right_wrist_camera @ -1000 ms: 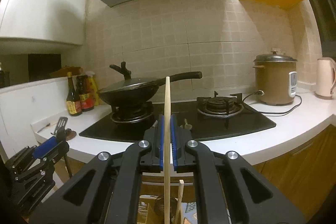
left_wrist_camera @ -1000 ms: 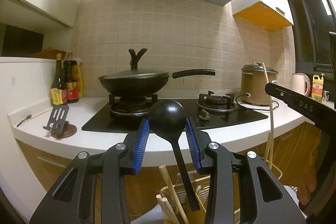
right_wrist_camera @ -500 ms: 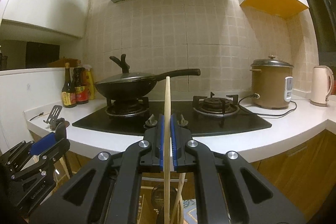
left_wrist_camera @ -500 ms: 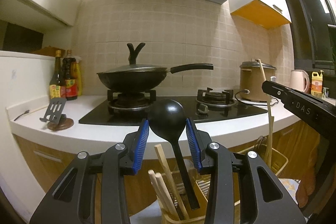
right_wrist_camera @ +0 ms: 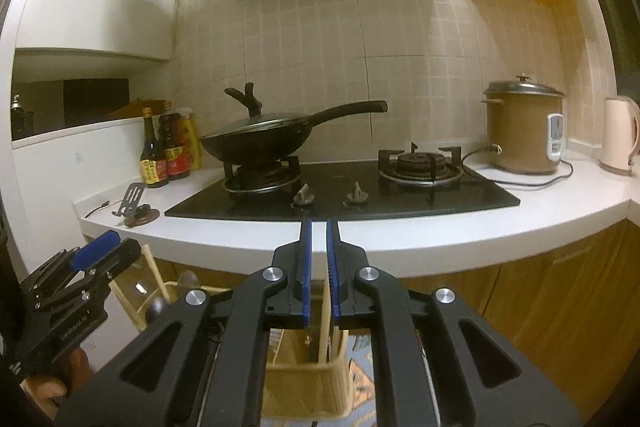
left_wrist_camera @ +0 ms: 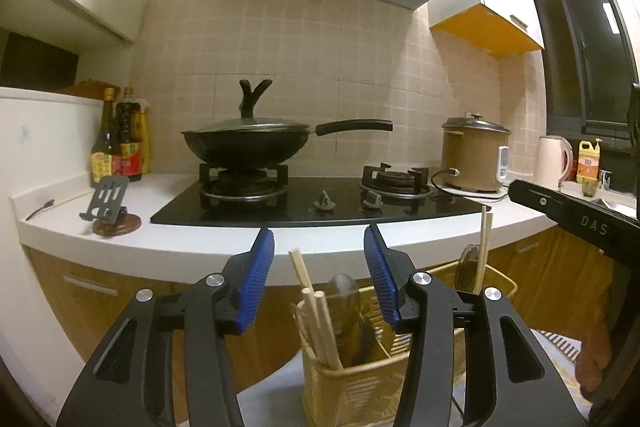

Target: Organize utensils

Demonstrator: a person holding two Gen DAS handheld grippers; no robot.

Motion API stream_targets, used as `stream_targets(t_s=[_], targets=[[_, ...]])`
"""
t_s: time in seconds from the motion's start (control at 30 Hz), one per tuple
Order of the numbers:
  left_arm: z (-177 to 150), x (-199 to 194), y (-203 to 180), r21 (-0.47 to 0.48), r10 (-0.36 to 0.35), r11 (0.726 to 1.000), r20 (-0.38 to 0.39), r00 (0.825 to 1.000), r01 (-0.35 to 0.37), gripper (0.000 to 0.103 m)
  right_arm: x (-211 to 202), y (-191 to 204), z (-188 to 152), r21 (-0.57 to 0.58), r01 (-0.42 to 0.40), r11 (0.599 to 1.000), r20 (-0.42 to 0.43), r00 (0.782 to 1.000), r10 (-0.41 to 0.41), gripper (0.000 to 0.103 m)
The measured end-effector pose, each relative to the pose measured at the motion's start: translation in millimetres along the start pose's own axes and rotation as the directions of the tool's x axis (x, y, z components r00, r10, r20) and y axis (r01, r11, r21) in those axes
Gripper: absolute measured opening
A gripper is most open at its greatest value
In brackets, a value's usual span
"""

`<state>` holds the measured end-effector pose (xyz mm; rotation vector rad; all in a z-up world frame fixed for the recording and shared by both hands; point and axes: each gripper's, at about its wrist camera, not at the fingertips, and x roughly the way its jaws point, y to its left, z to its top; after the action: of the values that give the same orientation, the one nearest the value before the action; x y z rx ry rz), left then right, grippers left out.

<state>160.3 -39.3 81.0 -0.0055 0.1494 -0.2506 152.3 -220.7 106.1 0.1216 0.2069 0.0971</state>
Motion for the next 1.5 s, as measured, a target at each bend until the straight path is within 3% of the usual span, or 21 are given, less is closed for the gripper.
stream_targets(t_s=[0.07,0.3,0.43,0.6,0.73,1.13,1.5], targets=[[0.1,-8.0,1.8,-0.012,-0.007,1.000,-0.004,1.000,0.007,0.049,-8.7,-1.9,-2.0,0.003,0.000,1.000,-0.012,1.000,0.001,0.012],[-0.1,-47.4,3.6,-0.049,-0.020,0.999,-0.004,1.000,0.019,0.065,-51.1,-0.1,-18.4,0.012,0.010,1.000,-0.046,0.999,-0.009,0.052],[0.3,-73.9,2.2,-0.063,-0.026,0.998,0.000,1.000,0.026,0.077,-73.9,4.4,-24.2,0.019,0.009,1.000,-0.059,0.998,-0.008,0.055],[-5.6,-99.2,-1.1,-0.094,-0.031,0.995,-0.016,0.999,0.030,0.083,-102.2,16.0,-39.0,-0.004,0.049,0.999,-0.063,0.997,-0.050,0.071],[-20.0,-116.5,-11.8,-0.064,0.012,0.998,-0.030,0.999,-0.014,0.086,-119.4,23.2,-56.7,-0.022,0.077,0.997,-0.061,0.995,-0.078,0.080],[-45.6,-136.7,-23.9,-0.043,0.057,0.997,-0.054,0.997,-0.059,0.092,-133.1,11.8,-86.3,0.077,0.088,0.993,-0.093,0.992,-0.081,0.090],[-77.9,-128.2,-25.2,-0.083,0.133,0.987,-0.078,0.988,-0.140,0.093,-126.7,18.6,-117.1,0.014,0.095,0.995,-0.125,0.988,-0.092,0.091]])
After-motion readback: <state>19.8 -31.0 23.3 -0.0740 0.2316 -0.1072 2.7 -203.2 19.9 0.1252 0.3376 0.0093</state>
